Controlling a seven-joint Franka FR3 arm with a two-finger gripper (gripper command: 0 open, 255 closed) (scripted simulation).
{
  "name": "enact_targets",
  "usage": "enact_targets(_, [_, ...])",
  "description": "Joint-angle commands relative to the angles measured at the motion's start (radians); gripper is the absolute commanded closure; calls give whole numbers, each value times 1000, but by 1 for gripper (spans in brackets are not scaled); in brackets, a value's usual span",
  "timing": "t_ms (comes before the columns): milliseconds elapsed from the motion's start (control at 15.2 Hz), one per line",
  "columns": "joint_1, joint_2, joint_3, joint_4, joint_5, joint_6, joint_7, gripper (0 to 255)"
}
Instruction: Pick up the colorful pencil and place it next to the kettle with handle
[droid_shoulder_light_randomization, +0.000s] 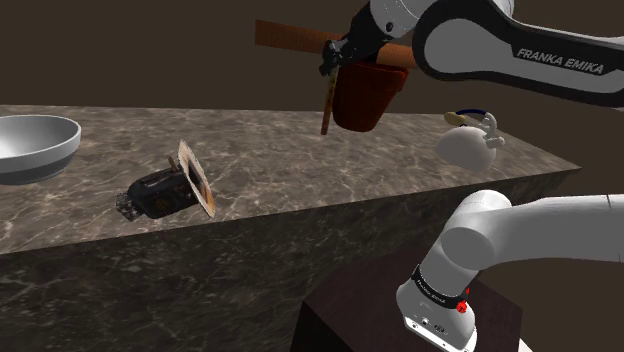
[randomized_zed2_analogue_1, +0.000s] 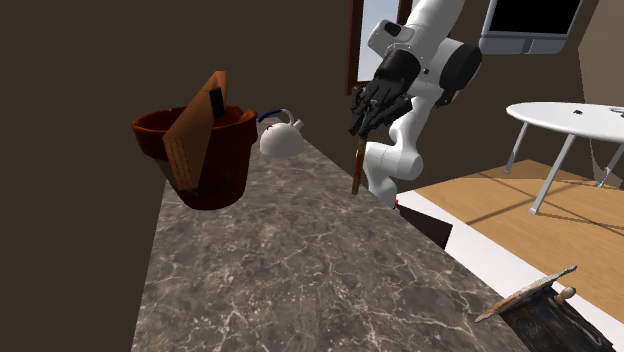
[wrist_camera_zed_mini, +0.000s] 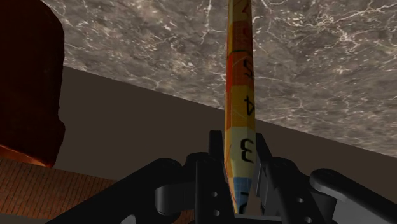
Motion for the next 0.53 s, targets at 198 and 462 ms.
enact_targets(198, [-5,22,-6,79,-1,-57,-12,255])
enact_targets(462, [-11,45,-10,147,-2,-101,-21,255])
